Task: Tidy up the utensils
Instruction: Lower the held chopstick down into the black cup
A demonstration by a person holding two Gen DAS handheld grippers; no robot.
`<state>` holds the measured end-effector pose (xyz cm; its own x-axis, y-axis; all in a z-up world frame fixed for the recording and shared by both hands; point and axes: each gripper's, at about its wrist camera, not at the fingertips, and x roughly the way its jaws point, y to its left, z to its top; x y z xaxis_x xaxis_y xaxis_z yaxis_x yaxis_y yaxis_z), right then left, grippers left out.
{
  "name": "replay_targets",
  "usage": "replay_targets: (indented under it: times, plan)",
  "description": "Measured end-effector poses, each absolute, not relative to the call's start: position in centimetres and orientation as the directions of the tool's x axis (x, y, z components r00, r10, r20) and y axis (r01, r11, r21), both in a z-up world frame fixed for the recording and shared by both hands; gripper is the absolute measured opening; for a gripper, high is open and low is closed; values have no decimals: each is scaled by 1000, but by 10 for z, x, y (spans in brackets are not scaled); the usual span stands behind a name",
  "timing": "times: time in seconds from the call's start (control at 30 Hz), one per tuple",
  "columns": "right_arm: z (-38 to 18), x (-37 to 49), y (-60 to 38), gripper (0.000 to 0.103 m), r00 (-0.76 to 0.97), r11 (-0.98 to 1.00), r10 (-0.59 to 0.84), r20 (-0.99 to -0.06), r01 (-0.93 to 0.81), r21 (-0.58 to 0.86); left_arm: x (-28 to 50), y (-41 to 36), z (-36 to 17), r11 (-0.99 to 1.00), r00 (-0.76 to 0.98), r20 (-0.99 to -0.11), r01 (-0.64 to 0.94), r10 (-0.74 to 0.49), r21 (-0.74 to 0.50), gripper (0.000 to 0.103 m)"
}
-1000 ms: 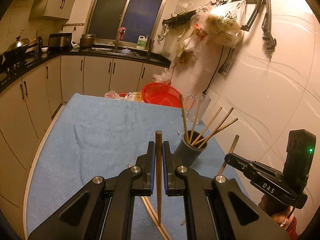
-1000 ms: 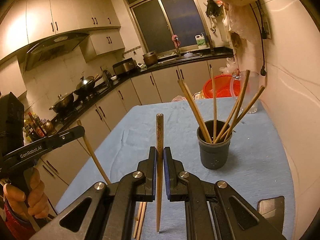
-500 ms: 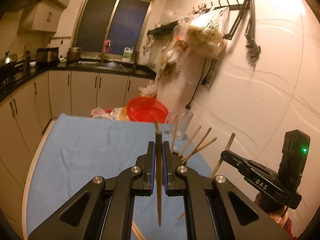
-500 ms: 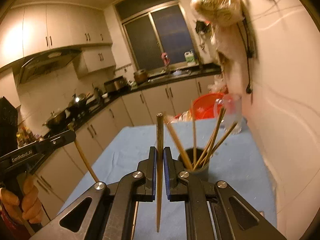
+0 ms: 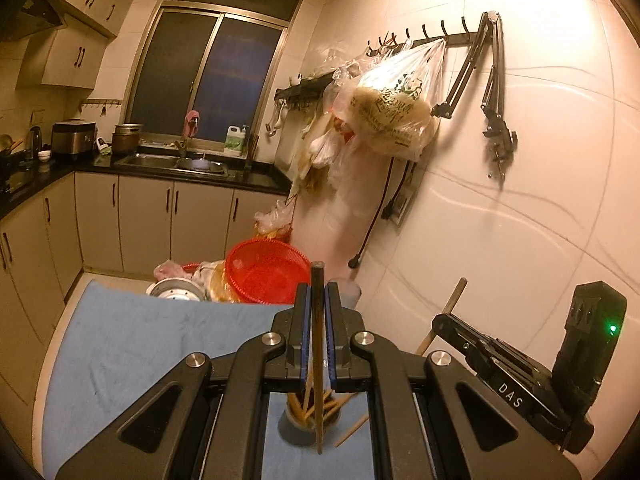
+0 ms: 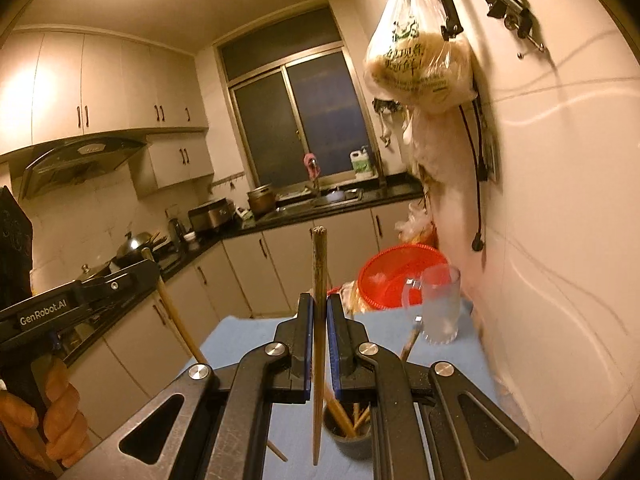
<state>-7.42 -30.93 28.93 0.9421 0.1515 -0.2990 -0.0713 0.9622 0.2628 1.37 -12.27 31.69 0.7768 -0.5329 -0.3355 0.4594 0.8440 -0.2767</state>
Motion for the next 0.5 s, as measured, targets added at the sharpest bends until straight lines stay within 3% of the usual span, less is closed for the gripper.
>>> replay_targets:
  times: [0.27,0.5]
  plan:
    - [274,-33,-323,7,944,971,98,-315,-22,237,55,-150,299,838,771,-338,457,-540,-298,6]
    - [240,-11,-323,7,921,974,114,-372,-30,226,79,-156,259,849,754,-397,426,-524,-311,6]
